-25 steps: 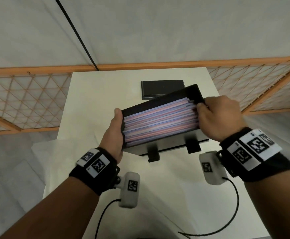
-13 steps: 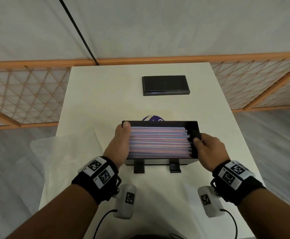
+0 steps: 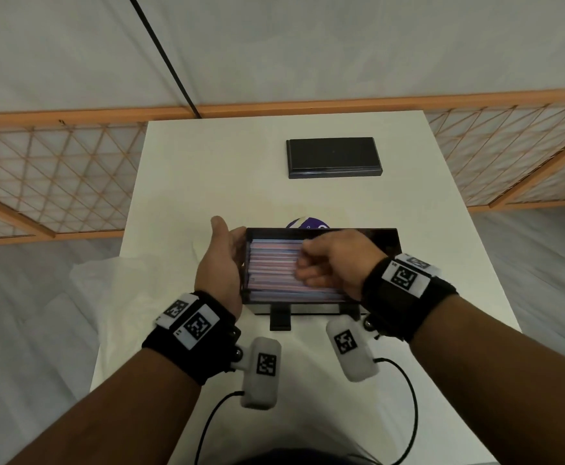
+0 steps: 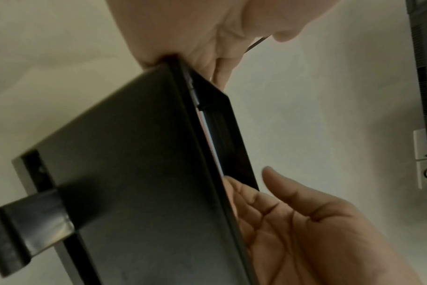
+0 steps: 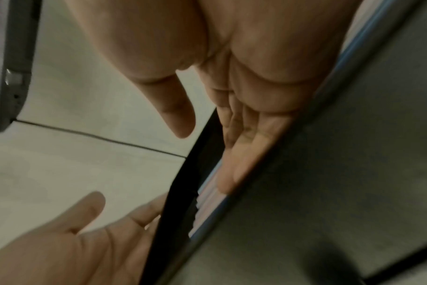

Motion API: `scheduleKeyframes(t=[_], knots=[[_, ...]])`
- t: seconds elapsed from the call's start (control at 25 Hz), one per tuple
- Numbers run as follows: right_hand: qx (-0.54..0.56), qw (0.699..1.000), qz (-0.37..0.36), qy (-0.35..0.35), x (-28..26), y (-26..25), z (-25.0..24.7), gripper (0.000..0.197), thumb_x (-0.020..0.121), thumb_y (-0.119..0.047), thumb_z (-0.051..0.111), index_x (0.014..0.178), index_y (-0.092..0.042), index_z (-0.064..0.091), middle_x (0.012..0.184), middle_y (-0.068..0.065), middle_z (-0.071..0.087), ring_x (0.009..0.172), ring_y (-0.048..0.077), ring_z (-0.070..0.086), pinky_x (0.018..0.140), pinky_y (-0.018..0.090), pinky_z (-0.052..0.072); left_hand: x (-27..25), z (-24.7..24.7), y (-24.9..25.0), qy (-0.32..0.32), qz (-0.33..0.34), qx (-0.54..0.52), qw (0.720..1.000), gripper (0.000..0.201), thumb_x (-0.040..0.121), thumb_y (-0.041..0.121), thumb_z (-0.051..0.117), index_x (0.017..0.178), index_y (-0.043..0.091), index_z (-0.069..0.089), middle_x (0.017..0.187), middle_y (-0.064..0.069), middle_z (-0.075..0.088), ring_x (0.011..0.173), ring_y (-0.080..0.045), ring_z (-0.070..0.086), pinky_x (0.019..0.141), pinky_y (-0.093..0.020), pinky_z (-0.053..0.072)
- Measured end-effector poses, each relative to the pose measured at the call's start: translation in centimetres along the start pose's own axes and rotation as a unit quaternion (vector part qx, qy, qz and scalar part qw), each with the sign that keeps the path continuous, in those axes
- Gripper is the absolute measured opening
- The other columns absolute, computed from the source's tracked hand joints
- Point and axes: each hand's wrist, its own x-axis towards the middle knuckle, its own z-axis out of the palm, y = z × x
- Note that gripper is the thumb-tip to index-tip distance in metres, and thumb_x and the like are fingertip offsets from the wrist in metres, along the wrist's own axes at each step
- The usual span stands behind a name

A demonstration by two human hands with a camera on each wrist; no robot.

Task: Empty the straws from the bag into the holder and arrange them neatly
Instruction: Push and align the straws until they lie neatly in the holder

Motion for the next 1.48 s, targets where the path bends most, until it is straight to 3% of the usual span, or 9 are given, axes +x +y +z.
scheduleKeyframes(t=[0.08,0.24,0.4,0.56,0.72,0.88,1.04,1.24,1.48], knots=[[-0.028,0.999,0.039,-0.022,0.0,0.4,0.3,0.017,0.098,-0.016,0.057,0.093,0.000,0.061,0.073,0.014,0.068,0.062,0.024,0.070,0.056,0.029,0.058,0.2,-0.3,-0.3,-0.003,0.000,0.006,1.000,0.071,0.102,0.066,0.022,0.116,0.014,0.068,0.109,-0.003,0.077,0.103,-0.021,0.072,0.083,-0.037,0.056],[0.030,0.999,0.042,0.014,0.5,0.0,-1.2,0.018,0.098,-0.018,0.056,0.095,-0.002,0.061,0.073,0.013,0.067,0.059,0.022,0.070,0.053,0.028,0.059,0.5,-0.7,-0.8,-0.004,0.002,0.022,1.000,0.072,0.101,0.067,0.025,0.127,0.014,0.065,0.127,-0.006,0.071,0.122,-0.023,0.064,0.106,-0.048,0.049],[0.015,0.998,0.054,-0.009,0.6,0.3,-0.1,0.015,0.097,-0.015,0.057,0.091,-0.001,0.062,0.074,0.014,0.066,0.063,0.024,0.070,0.058,0.032,0.059,0.6,-0.1,-1.1,-0.013,0.013,0.045,0.999,0.067,0.100,0.069,0.029,0.104,0.020,0.074,0.111,-0.010,0.077,0.105,-0.029,0.072,0.099,-0.047,0.055],[0.024,0.999,0.041,0.022,0.2,-0.2,-1.5,0.018,0.096,-0.019,0.058,0.085,-0.006,0.063,0.070,0.010,0.064,0.055,0.022,0.067,0.053,0.029,0.055,0.5,-0.1,-1.1,0.000,0.021,0.039,0.999,0.058,0.099,0.068,0.033,0.089,0.024,0.070,0.088,0.005,0.078,0.087,-0.016,0.073,0.091,-0.041,0.057],[-0.036,0.994,0.079,0.060,-0.1,0.4,-3.0,0.020,0.092,-0.026,0.064,0.083,-0.008,0.061,0.062,0.009,0.066,0.048,0.022,0.064,0.050,0.027,0.052,0.3,0.0,-1.4,-0.011,0.012,0.066,0.998,0.067,0.097,0.072,0.030,0.106,0.022,0.074,0.109,-0.007,0.077,0.102,-0.026,0.072,0.098,-0.049,0.056],[0.002,0.997,0.075,0.016,0.4,0.6,-1.2,0.020,0.093,-0.023,0.064,0.092,-0.003,0.062,0.067,0.011,0.067,0.057,0.024,0.069,0.055,0.031,0.059,0.3,0.3,-1.4,-0.004,0.021,0.074,0.997,0.064,0.099,0.069,0.029,0.105,0.023,0.073,0.110,-0.010,0.076,0.098,-0.026,0.073,0.095,-0.046,0.057],[0.088,0.993,0.055,0.049,1.1,0.2,-1.7,0.012,0.094,-0.018,0.060,0.090,-0.007,0.061,0.068,0.009,0.065,0.059,0.024,0.069,0.063,0.035,0.058,0.3,0.0,-1.5,-0.003,0.023,0.068,0.997,0.064,0.099,0.070,0.029,0.106,0.024,0.073,0.111,-0.010,0.076,0.102,-0.027,0.073,0.098,-0.051,0.056],[0.189,0.980,0.055,0.022,1.8,0.9,-1.3,0.012,0.093,-0.007,0.055,0.101,-0.003,0.062,0.093,0.015,0.071,0.084,0.029,0.074,0.079,0.040,0.057,0.2,0.1,-2.1,-0.008,0.025,0.066,0.997,0.077,0.075,0.084,0.039,0.111,0.024,0.071,0.115,-0.010,0.074,0.108,-0.030,0.070,0.102,-0.055,0.052],[0.240,0.969,0.059,0.017,1.2,1.0,-2.5,0.013,0.092,-0.014,0.056,0.095,-0.004,0.062,0.097,0.018,0.072,0.097,0.033,0.071,0.087,0.045,0.056,0.4,-0.4,-2.1,0.009,0.032,0.080,0.996,0.055,0.100,0.067,0.034,0.102,0.023,0.068,0.115,-0.011,0.072,0.108,-0.030,0.068,0.103,-0.055,0.051]])
